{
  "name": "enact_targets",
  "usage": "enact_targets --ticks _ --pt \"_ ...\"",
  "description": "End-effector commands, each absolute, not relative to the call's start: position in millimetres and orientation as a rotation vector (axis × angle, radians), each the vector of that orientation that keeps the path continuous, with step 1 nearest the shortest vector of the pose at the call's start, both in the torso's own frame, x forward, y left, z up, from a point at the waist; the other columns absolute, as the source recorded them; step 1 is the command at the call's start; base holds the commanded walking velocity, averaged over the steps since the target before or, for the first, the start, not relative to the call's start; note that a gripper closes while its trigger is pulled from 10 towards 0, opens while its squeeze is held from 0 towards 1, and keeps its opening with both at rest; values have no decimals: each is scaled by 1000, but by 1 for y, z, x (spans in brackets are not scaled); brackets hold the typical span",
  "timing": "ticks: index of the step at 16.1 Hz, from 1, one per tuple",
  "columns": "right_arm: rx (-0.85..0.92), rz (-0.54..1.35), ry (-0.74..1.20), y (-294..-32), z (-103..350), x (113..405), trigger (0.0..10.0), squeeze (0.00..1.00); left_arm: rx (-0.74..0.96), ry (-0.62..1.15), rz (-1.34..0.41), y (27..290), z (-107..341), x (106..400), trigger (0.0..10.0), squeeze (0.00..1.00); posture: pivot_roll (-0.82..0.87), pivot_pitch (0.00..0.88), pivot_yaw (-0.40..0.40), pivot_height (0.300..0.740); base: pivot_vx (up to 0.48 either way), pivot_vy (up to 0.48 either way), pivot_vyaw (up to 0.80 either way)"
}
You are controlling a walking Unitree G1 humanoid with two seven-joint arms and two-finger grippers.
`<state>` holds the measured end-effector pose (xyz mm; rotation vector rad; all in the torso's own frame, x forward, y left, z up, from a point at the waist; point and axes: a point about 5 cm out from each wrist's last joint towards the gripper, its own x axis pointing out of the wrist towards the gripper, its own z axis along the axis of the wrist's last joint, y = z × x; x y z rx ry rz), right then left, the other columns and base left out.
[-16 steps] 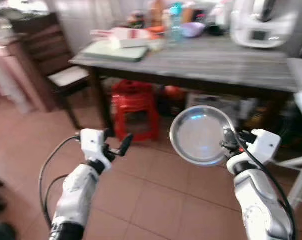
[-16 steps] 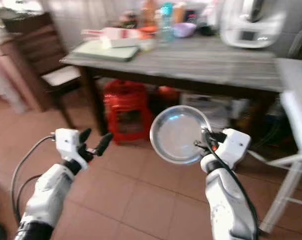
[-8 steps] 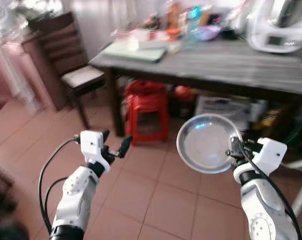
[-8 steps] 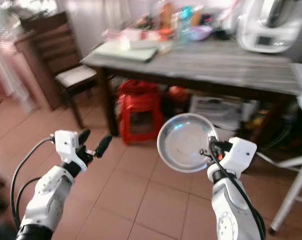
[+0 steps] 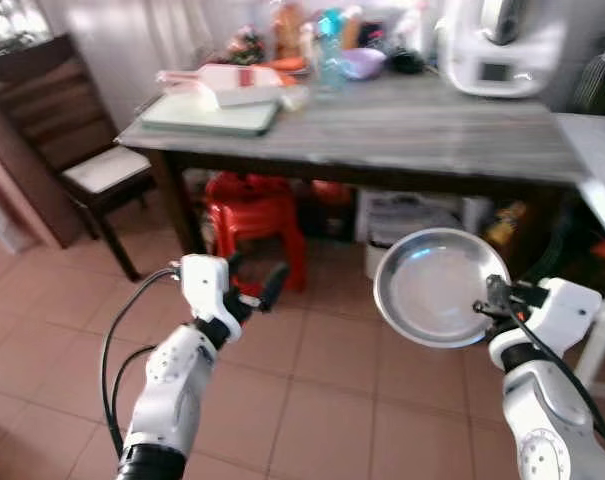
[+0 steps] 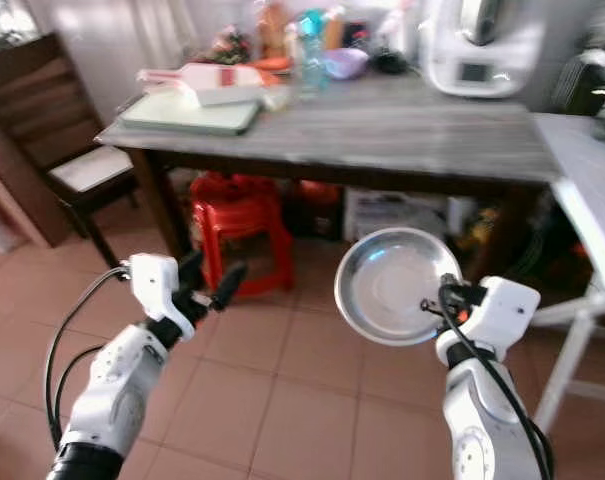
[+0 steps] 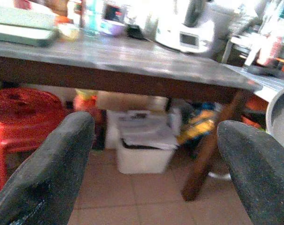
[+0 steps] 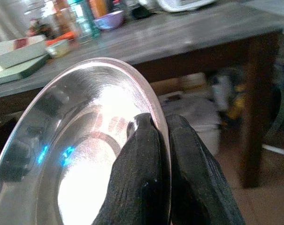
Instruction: Setting the table
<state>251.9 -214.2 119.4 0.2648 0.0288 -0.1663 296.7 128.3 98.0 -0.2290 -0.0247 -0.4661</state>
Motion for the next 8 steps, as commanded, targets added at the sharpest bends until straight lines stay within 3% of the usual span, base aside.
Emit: enact_targets --ticks 1,8 --pt "270 -128 -9 -204 128 255 10000 0 -210 -37 -421 141 101 297 10000 0 -28 0 32 740 480 0 0" --pt "262 -121 -7 -202 128 256 10000 0 -212 -37 -431 138 101 296 10000 0 -24 0 30 740 480 0 0"
